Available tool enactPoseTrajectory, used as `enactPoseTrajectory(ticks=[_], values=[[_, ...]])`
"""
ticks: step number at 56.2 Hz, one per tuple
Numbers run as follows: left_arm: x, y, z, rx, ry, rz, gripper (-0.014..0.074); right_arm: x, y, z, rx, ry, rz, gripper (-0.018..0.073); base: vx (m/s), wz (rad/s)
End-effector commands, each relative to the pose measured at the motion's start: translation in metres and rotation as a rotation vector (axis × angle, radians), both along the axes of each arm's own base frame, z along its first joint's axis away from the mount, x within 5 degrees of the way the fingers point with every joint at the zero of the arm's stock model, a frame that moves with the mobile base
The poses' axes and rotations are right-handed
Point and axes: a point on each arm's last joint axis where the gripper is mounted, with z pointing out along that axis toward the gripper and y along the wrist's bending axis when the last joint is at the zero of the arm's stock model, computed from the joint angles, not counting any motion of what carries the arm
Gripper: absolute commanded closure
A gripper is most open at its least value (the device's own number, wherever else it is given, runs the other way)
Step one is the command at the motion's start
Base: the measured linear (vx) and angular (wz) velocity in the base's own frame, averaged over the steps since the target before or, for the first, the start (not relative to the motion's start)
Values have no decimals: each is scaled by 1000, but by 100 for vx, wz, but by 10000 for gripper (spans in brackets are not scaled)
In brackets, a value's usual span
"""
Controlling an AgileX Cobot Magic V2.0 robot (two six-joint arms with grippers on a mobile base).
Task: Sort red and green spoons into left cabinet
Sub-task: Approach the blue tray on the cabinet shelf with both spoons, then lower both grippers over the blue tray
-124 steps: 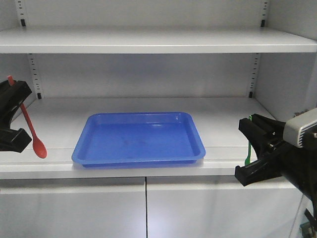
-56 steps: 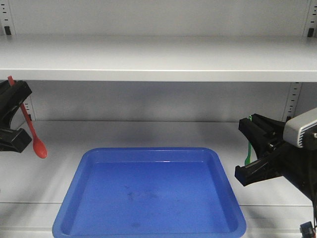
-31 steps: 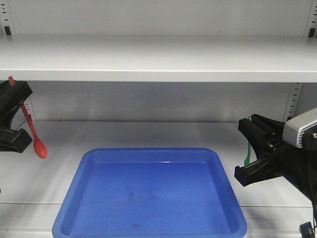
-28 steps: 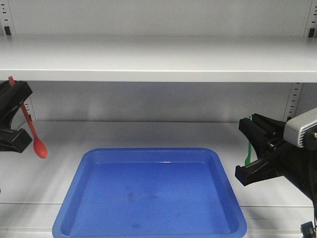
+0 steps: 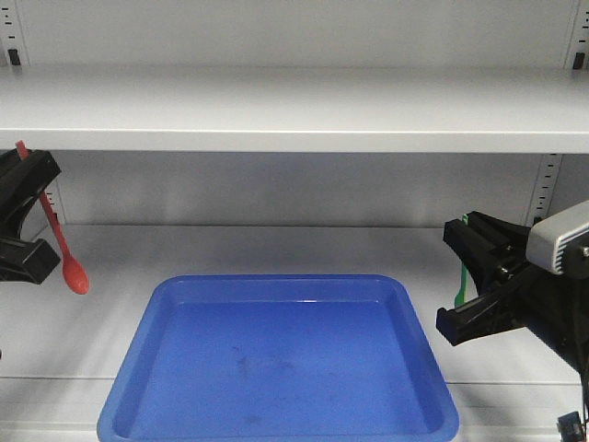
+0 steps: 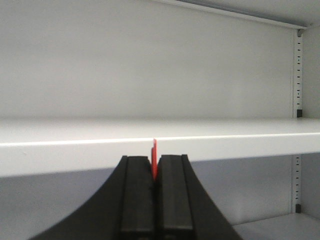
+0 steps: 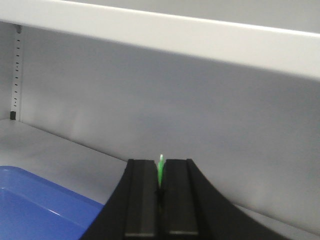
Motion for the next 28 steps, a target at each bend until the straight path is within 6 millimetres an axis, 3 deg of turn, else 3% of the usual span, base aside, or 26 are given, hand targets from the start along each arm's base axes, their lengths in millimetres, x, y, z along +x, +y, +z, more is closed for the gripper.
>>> enactPoseTrajectory(ticks=[1,19,28], values=[[-8,0,20,-48,-109,-20,603,-6,0,22,49,-118,19,568,0,0],[-8,0,20,-48,-109,-20,603,-6,0,22,49,-118,19,568,0,0],[1,-3,12,-27,-81,-27,603,4,3,11,65,-75,30,568,0,0]])
